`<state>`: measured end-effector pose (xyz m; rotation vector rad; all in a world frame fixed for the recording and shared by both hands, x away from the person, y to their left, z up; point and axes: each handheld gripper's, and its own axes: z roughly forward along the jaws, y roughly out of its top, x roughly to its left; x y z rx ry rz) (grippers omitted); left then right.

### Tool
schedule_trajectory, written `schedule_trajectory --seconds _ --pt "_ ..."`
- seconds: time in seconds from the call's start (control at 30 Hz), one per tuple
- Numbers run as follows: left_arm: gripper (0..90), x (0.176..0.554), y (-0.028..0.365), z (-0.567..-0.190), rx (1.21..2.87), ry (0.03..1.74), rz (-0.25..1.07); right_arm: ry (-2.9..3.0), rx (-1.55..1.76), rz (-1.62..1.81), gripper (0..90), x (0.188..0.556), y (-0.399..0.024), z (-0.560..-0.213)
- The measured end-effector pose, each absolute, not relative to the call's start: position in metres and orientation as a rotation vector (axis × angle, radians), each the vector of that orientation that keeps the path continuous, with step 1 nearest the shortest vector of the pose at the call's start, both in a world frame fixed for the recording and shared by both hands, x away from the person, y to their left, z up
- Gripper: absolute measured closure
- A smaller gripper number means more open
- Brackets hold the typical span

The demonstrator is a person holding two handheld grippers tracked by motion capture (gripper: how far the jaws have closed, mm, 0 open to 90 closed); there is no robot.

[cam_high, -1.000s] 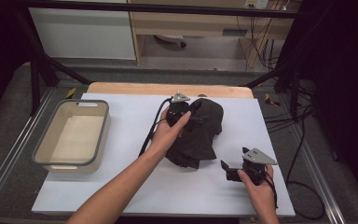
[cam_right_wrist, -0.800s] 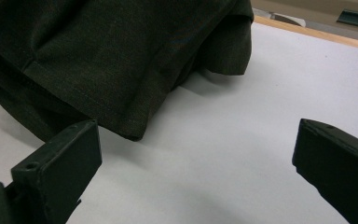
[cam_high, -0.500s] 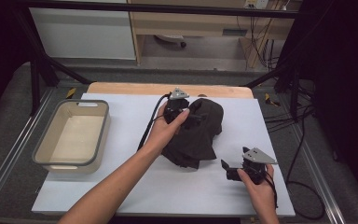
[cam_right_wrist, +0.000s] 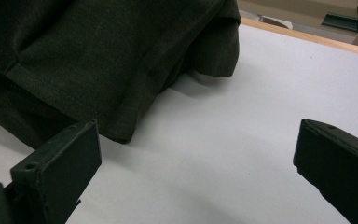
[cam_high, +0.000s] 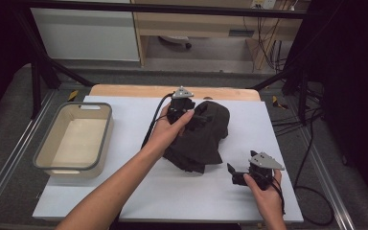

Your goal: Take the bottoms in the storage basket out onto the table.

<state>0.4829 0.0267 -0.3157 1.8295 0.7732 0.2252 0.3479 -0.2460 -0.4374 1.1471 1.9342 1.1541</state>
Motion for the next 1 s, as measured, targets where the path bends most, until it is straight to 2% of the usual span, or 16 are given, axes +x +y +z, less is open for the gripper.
schedule_trajectory --seconds 1.0 --pt "7.9 0.491 0.062 -0.301 1.801 0.834 0.308 1.903 1.158 1.158 1.7 0.349 -0.250 -0.438"
